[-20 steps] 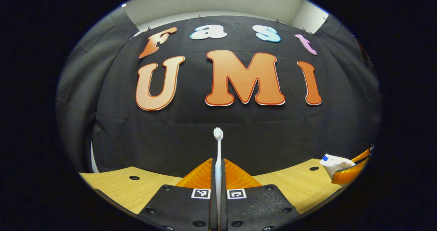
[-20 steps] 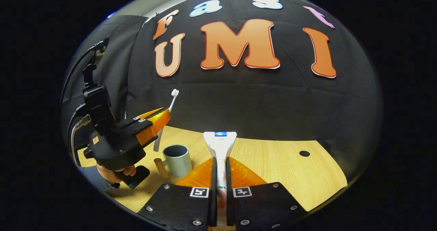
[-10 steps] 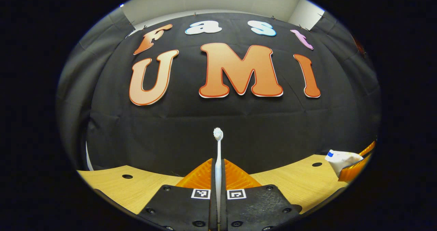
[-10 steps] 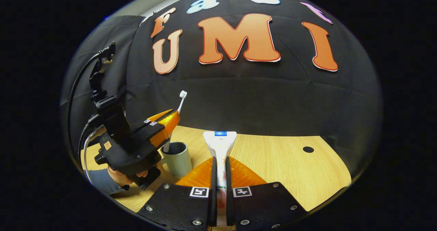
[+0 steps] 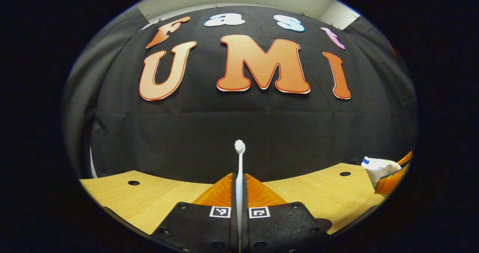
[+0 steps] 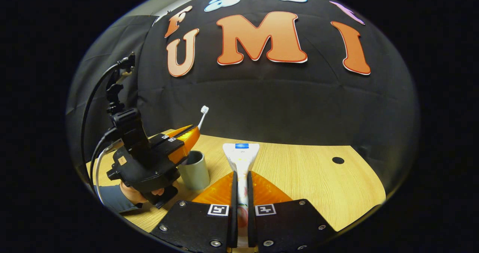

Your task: Put the toothbrush and toothpaste on the desktop into the cup, then pick up the cup and place it on the coaster on the desktop.

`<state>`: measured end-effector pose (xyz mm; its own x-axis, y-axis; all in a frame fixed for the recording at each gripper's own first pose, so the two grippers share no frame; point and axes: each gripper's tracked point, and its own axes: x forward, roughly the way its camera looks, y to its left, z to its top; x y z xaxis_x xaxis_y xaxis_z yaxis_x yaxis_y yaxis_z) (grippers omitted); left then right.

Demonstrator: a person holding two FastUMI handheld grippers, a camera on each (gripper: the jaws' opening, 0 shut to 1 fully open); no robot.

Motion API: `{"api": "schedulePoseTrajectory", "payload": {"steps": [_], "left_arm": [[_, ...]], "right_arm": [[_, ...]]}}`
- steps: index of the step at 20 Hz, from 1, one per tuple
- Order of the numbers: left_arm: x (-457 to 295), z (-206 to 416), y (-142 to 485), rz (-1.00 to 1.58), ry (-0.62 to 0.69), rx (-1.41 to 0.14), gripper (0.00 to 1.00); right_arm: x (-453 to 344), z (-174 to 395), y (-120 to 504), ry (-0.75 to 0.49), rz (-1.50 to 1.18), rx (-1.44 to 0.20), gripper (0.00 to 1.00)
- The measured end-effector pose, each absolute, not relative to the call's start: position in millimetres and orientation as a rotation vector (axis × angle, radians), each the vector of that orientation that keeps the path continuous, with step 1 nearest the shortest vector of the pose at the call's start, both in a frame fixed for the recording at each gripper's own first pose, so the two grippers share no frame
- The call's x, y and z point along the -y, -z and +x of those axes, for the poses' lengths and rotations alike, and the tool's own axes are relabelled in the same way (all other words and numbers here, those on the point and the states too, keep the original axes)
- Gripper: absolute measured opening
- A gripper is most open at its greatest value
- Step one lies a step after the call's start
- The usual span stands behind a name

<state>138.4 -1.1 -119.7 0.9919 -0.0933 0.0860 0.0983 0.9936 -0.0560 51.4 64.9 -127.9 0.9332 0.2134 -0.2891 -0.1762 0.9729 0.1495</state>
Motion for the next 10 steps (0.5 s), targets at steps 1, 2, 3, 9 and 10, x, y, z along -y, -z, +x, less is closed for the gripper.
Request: {"api": "schedulePoseTrajectory", "payload": {"steps": [1,2,3,9,10], "left_arm": [[-0.3,136.8,123.5,-0.066,0.096,0.074,0.04],[-1.2,135.9,124.6,-0.074,0.099,0.066,0.04],[-2.6,135.3,127.7,-0.08,0.1,0.057,0.04],[-4.1,125.6,137.3,-0.091,0.114,-0.002,0.06],[-4.8,124.2,135.7,-0.097,0.12,-0.007,0.06]], "right_arm": [[-65.3,51.2,127.5,-0.202,0.125,-0.31,0.11],[-65.9,50.9,128.7,-0.201,0.129,-0.312,0.11],[-66.8,49.6,130.8,-0.206,0.13,-0.313,0.11],[-69.1,47.5,132.9,-0.211,0.121,-0.32,0.11],[-70.3,47.1,133.6,-0.213,0.12,-0.321,0.11]]}}
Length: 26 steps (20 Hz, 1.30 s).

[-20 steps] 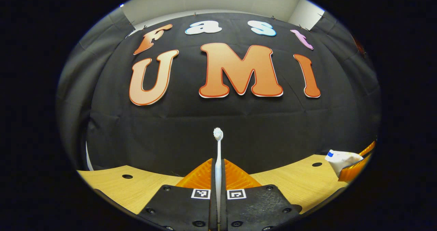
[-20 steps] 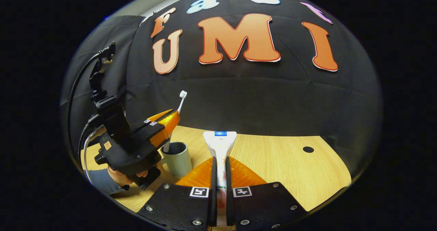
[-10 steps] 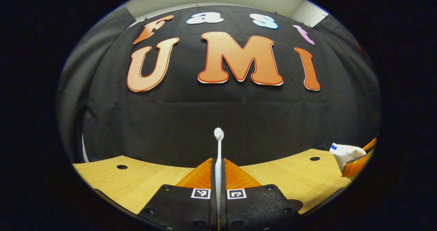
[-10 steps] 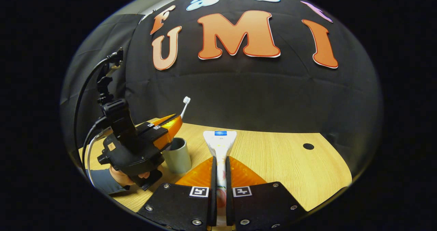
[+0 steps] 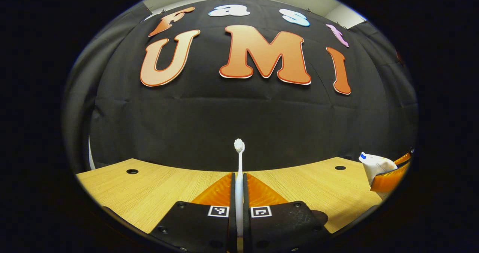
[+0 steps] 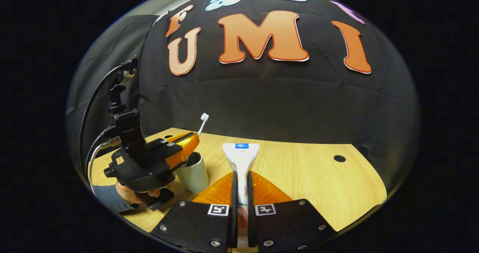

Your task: Put the toothbrush and toothpaste on the desktop into the cup, then pick up the cup and place it on the coaster on the desktop.

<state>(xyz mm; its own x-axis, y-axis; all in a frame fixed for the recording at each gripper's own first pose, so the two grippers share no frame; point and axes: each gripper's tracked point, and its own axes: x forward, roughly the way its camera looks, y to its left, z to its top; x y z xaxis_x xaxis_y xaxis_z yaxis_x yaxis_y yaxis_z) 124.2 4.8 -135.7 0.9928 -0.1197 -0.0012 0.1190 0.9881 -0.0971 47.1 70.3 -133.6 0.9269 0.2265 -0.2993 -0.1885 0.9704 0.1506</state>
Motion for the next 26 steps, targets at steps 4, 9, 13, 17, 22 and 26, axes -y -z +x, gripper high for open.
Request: {"api": "schedulePoseTrajectory", "payload": {"steps": [4,9,13,17,22,26], "left_arm": [[-2.9,117.2,138.1,-0.101,0.14,-0.036,0.09],[0.4,107.1,143.2,-0.102,0.168,-0.083,0.12],[1.3,92.1,150.6,-0.058,0.201,-0.16,0.47],[-12.7,76.8,134.5,-0.046,0.183,-0.153,0.76],[-33.6,52.4,112.4,-0.043,0.13,-0.137,0.96],[-47.6,30.1,107.6,-0.057,0.108,-0.163,0.96]], "right_arm": [[-72.8,43.8,134.1,-0.215,0.121,-0.324,0.11],[-75.1,43.2,129.3,-0.219,0.13,-0.314,0.11],[-75.4,43.1,125.1,-0.221,0.142,-0.303,0.11],[-77.3,47.1,113.4,-0.236,0.169,-0.266,0.11],[-86.3,56.8,100.8,-0.268,0.205,-0.244,0.11],[-100.7,65.2,79.7,-0.322,0.267,-0.185,0.11]]}}
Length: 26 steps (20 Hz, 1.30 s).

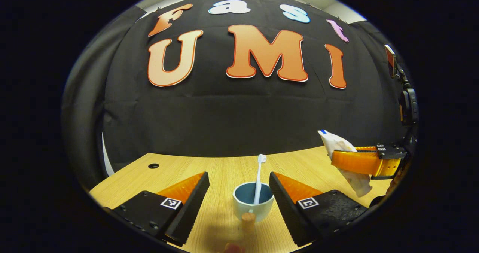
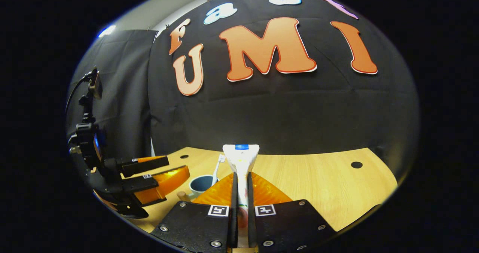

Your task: Put the toothbrush and toothpaste on the desktop into the cup, then pick up the cup and place it on the coaster on the desktop.

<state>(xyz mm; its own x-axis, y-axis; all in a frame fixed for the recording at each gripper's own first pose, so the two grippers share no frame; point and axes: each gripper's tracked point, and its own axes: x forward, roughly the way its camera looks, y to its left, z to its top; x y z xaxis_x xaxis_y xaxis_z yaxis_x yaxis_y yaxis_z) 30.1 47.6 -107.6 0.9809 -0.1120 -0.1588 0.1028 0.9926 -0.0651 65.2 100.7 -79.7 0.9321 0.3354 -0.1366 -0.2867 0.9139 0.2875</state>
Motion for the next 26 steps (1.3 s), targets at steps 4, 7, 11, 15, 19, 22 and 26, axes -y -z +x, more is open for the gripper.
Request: {"api": "schedulePoseTrajectory", "payload": {"steps": [4,7,11,15,19,22,26], "left_arm": [[-61.6,10.8,107.1,-0.097,0.099,-0.198,0.96],[-69.7,-0.9,108.7,-0.103,0.096,-0.227,0.96],[-74.9,-17.0,102.3,-0.112,0.116,-0.242,0.97],[-83.6,-24.8,102.6,-0.138,0.118,-0.241,0.97],[-100.9,-26.1,123.9,-0.193,0.102,-0.254,0.98],[-115.1,-26.6,135.3,-0.195,0.075,-0.274,0.98],[-130.6,-31.2,138.9,-0.184,0.05,-0.27,0.98]], "right_arm": [[-108.7,75.3,78.1,-0.334,0.232,-0.173,0.11],[-123.1,83.1,68.0,-0.36,0.236,-0.156,0.11],[-151.0,94.1,47.3,-0.422,0.243,-0.107,0.11],[-183.3,107.4,32.6,-0.487,0.262,-0.042,0.11],[-210.9,120.1,39.9,-0.509,0.22,-0.02,0.11],[-229.3,127.6,45.5,-0.531,0.227,-0.015,0.11],[-246.1,140.0,57.2,-0.544,0.224,-0.019,0.11]]}}
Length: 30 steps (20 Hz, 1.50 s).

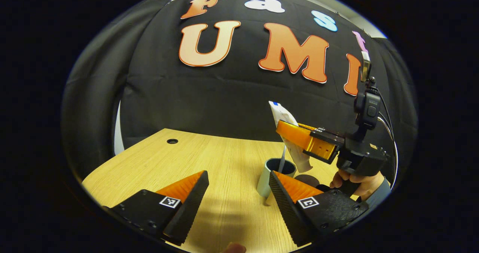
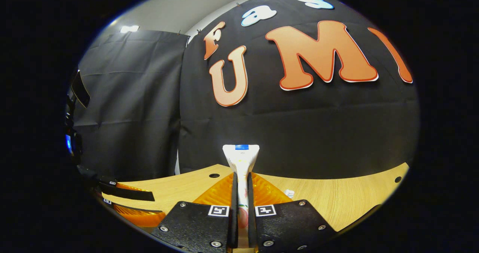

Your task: Put the toothbrush and toothpaste on the desktop into the cup, then pick up the cup and place it on the coaster on the desktop.

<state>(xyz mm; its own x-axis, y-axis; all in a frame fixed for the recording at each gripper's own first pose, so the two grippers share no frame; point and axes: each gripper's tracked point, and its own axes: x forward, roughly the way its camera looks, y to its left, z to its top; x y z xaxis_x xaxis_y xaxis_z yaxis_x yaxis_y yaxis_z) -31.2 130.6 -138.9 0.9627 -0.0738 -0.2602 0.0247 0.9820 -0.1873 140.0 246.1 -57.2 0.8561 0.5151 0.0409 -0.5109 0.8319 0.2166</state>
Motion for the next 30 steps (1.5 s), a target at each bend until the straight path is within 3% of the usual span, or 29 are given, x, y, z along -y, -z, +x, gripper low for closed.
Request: {"api": "schedulePoseTrajectory", "payload": {"steps": [23,30], "left_arm": [[-131.1,-34.8,168.8,-0.189,0.054,-0.331,0.98],[-110.1,-27.3,170.8,-0.187,0.093,-0.351,0.98]], "right_arm": [[-255.2,157.1,92.2,-0.552,0.285,-0.08,0.12],[-231.6,135.2,108.1,-0.538,0.157,-0.124,0.23]]}}
